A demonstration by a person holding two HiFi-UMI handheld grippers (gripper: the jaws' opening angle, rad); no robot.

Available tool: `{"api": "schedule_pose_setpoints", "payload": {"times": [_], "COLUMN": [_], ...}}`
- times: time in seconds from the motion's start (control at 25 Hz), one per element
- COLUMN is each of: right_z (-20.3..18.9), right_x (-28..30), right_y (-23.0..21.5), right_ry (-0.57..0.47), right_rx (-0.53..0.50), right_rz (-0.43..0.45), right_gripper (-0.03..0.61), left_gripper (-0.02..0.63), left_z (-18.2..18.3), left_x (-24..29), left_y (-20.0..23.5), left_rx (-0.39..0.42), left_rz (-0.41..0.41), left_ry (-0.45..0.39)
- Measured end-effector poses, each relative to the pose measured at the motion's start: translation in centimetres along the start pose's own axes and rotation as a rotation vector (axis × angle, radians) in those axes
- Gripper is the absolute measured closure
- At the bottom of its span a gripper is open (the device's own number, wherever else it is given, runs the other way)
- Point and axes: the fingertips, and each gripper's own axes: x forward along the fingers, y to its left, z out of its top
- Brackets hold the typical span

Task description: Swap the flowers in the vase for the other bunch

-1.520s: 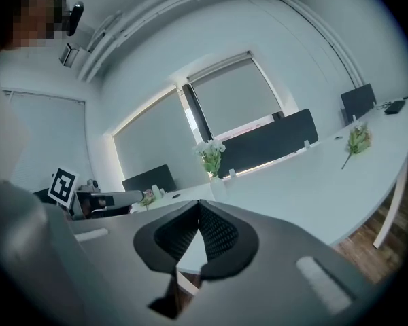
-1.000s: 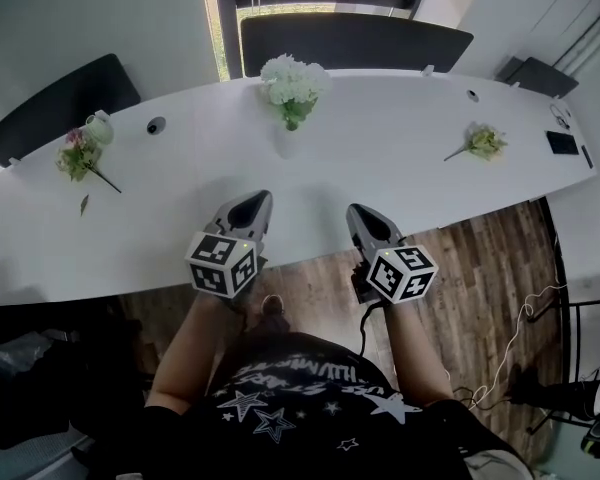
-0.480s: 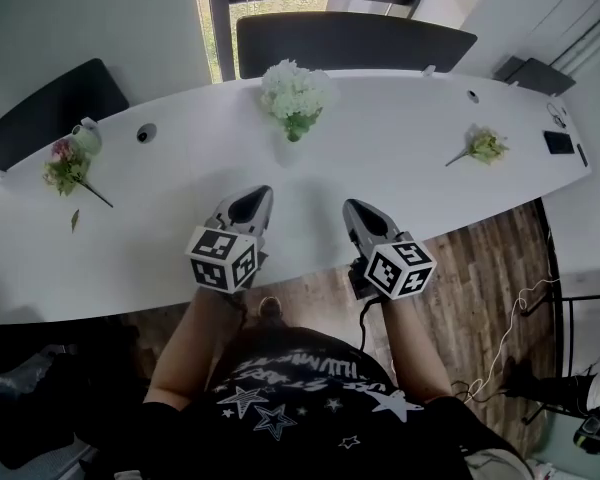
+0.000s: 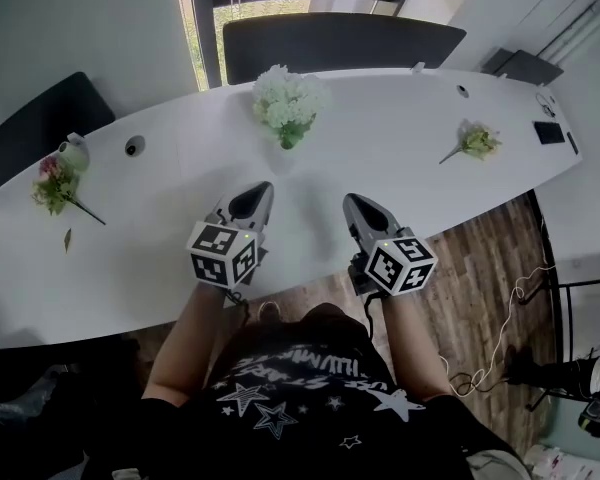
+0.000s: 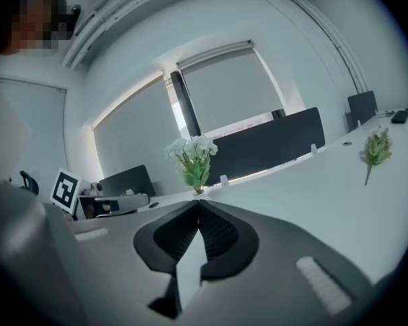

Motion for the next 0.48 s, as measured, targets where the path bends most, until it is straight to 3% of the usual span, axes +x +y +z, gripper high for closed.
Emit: {"api": "schedule_pose_setpoints", "payload": {"times": [0.24, 0.48], "right_z": [0.3, 0.7], "right_x": [0.5, 3.1], "right_y": [-1.4, -2.2], "right_ry": [0.004, 0.035], "right_rx": [0.011, 0.003], "right_rz": [0.004, 0.086], "right_gripper": [0.575, 0.575], "left_gripper": [0.606, 0.606], "left_z": [-0.6, -0.4], "left_x": [0.7, 1.1], "left_y": [0.3, 1.1], "left_rx": [0.003, 0.017], "left_rz": [0.020, 0.089], "left_ry": [0.015, -0.002]}}
